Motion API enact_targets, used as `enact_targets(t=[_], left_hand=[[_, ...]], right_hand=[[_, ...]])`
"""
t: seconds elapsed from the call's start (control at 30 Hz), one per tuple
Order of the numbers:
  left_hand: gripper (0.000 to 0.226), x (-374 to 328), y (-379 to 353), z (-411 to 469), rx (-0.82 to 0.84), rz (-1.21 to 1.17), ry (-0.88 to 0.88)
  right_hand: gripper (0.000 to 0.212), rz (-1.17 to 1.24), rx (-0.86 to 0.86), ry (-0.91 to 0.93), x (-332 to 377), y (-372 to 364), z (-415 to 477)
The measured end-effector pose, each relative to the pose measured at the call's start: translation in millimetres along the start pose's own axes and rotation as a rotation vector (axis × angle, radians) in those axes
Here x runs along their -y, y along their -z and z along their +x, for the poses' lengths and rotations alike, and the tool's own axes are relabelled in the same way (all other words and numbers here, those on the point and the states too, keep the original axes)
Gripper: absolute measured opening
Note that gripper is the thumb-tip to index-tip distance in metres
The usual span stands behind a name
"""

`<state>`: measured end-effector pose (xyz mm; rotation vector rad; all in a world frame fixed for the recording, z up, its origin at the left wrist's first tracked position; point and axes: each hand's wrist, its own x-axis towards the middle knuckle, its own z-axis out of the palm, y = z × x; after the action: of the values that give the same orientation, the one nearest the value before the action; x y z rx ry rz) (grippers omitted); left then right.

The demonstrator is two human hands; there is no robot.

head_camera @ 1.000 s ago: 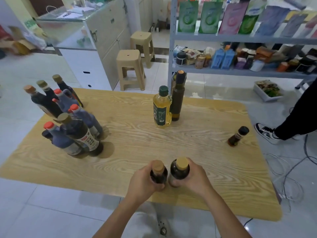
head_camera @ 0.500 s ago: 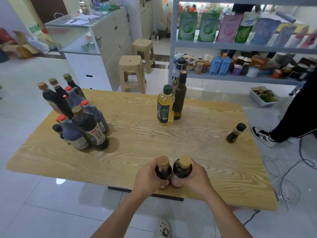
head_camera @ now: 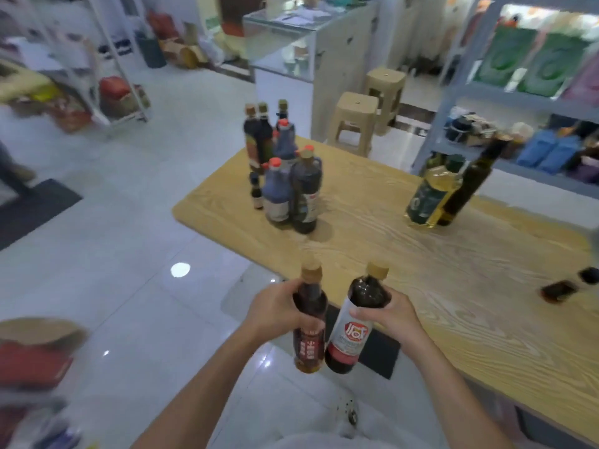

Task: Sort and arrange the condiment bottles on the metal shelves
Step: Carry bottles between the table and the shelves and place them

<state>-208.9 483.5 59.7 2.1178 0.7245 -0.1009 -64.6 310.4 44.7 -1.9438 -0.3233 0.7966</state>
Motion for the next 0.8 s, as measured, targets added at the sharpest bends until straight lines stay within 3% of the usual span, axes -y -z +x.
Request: enact_targets(t=[0.13, 0.3, 0.47, 0.53, 0.7, 0.8], left_hand=[[0.062, 28, 65, -41, -0.057, -0.268, 0.074], [0.033, 54, 123, -95, -0.233, -0.441, 0.111], [0.039, 77, 156, -141, -0.409, -0.485, 0.166], [0.036, 85, 169, -158, -0.471, -0.479, 0.202], [0.059, 108, 192, -193, -0.638, -0.484, 0.296], [0.054, 120, 202, -205, -0.749, -0.487, 0.332]], right_hand=[[0.038, 0.011, 0.154, 0.103, 48, -54, -8], [0.039, 0.007, 0.349, 0.242, 106, -120, -28], [0.016, -0.050, 0.526, 0.353, 152, -180, -54], [0.016, -0.066, 0.594, 0.362, 166, -203, -62], [0.023, -0.076, 0.728, 0.381, 186, -257, -74], [0.026, -0.092, 0.798, 0.397, 197, -285, -76]])
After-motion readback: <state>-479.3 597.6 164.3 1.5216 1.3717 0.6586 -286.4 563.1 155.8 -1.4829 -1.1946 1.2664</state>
